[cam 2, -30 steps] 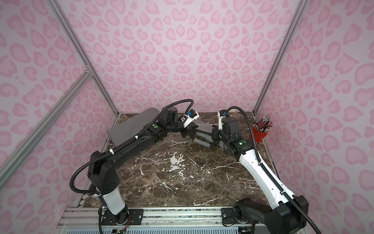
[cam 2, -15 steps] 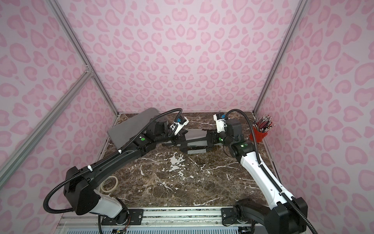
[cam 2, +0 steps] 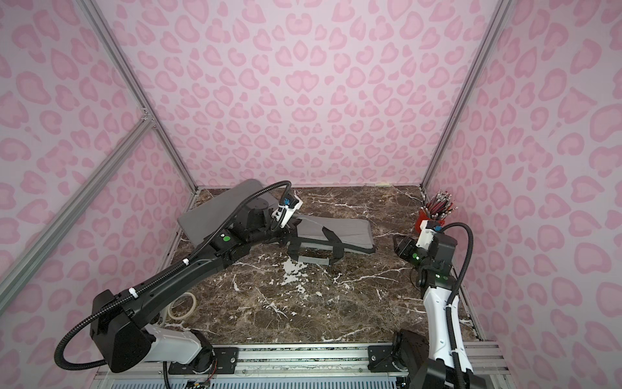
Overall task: Open the zippered laptop bag and take out the laptop
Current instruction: Pick up the zippered laptop bag from the center of the board, then unzip the zipper on the zippered laptop bag.
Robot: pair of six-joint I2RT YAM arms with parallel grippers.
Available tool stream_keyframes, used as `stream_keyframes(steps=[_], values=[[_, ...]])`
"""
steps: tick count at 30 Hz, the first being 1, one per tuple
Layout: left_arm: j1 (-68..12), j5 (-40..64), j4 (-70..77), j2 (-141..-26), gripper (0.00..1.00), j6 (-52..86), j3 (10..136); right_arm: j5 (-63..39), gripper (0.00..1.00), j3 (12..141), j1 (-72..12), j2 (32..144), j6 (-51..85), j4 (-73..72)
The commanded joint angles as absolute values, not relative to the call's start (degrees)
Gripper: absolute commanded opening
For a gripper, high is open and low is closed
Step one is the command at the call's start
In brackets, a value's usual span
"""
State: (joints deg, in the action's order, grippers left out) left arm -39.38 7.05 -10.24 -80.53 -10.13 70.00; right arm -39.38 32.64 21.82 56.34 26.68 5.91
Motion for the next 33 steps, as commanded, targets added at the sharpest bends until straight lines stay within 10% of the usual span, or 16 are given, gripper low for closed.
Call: stream_keyframes(steps=[1,15,33], values=[[-39.28,6.49,-6.43,-80.22,0.01,-9.26,71.0,-54.19,0.52,29.3,24.76,59.69,31.79,-6.66],[-39.29,5.3,-6.89,-80.84,0.01,-9.93,73.74,-66.41,0.58,18.23,26.58,69.23,50.52,-37.41],[-39.26,6.79,-5.78,-82.54,0.01,-8.11,75.84,-49.66,0.7,11.5,18.1,69.98,85.98,-60.84]])
